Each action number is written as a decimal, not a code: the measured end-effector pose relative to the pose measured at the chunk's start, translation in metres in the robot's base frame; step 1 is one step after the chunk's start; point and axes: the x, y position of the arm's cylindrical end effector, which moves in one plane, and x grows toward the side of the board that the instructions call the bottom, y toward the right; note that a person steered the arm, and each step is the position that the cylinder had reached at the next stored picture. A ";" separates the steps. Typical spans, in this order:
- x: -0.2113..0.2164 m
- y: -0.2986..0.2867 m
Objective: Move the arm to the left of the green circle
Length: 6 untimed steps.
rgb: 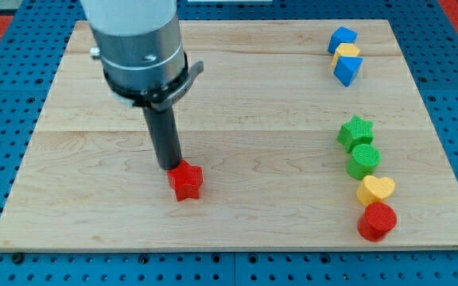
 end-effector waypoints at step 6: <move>0.128 0.187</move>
